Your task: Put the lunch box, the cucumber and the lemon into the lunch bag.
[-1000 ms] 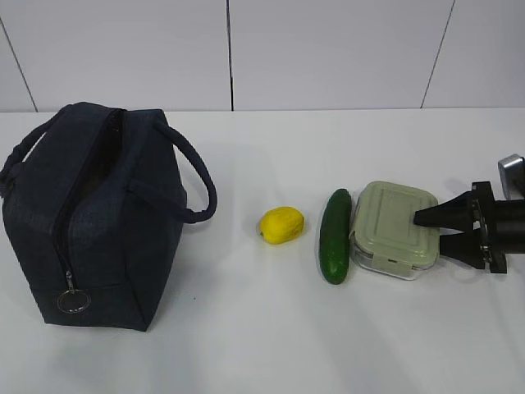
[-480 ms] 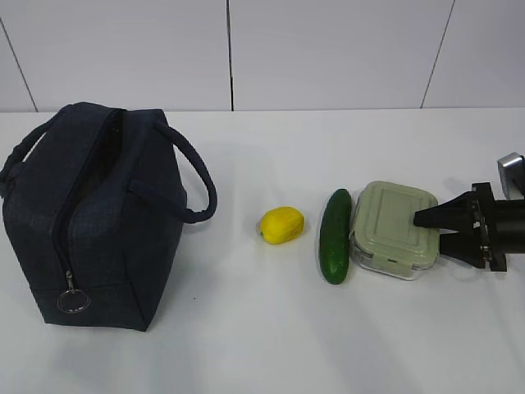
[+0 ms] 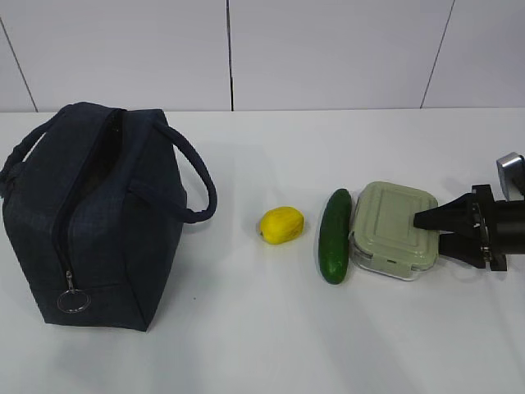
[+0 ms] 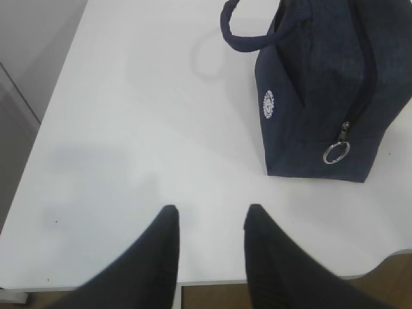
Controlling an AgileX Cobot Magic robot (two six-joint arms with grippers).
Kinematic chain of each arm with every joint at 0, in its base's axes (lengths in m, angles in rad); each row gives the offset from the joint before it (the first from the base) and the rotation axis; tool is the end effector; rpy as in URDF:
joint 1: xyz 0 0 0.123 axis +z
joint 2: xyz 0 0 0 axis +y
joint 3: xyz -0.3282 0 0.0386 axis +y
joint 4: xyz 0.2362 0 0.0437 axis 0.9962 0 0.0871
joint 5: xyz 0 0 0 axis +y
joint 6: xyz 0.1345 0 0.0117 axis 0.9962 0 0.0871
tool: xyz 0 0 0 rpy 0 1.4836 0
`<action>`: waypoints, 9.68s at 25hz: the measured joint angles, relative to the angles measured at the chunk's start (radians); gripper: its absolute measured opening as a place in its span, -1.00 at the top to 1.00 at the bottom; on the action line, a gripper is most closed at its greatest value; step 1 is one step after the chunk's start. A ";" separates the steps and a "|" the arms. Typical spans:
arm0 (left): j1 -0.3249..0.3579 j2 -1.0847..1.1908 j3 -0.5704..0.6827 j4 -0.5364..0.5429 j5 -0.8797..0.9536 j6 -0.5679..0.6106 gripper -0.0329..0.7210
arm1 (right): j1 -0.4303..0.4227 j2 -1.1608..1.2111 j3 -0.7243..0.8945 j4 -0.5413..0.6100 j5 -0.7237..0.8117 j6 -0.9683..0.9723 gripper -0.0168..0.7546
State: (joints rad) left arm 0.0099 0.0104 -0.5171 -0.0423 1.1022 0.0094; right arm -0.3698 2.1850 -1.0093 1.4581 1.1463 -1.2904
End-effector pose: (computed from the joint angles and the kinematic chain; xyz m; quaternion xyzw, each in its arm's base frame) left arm -0.0246 -0.0053 0.2522 0.0011 0.8620 -0.0162 0.5067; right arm 0.3849 -0.0181 0.1122 0.0964 0.8348 0.5063 0.1935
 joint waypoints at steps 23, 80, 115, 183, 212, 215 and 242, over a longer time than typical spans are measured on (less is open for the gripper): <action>0.000 0.000 0.000 0.000 0.000 0.000 0.26 | 0.000 0.000 -0.002 -0.011 0.012 -0.006 -0.07; 0.000 0.000 0.000 0.000 0.000 0.000 0.26 | 0.000 -0.042 -0.002 -0.038 -0.029 0.025 -0.04; 0.000 0.241 -0.123 -0.108 -0.054 0.000 0.29 | 0.000 -0.239 0.000 -0.097 -0.029 0.191 -0.03; -0.259 1.676 -0.779 -0.731 -0.116 0.488 0.90 | 0.521 -0.453 -0.082 0.269 -0.011 0.343 -0.03; -0.265 1.697 -0.779 -1.026 -0.127 0.639 0.90 | 0.639 -0.381 -0.097 0.181 -0.316 0.348 -0.03; -0.265 1.706 -0.779 -1.044 -0.122 0.649 0.91 | 0.667 -0.345 -0.122 0.210 -0.314 0.348 -0.03; -0.265 1.831 -0.781 -1.181 -0.151 0.695 0.91 | 0.718 -0.133 -0.269 0.298 -0.369 0.311 -0.03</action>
State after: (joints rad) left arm -0.2547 1.8412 -1.2983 -1.2233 0.9512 0.7048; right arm 0.3486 2.0516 -1.2779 1.7563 0.7776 -0.9791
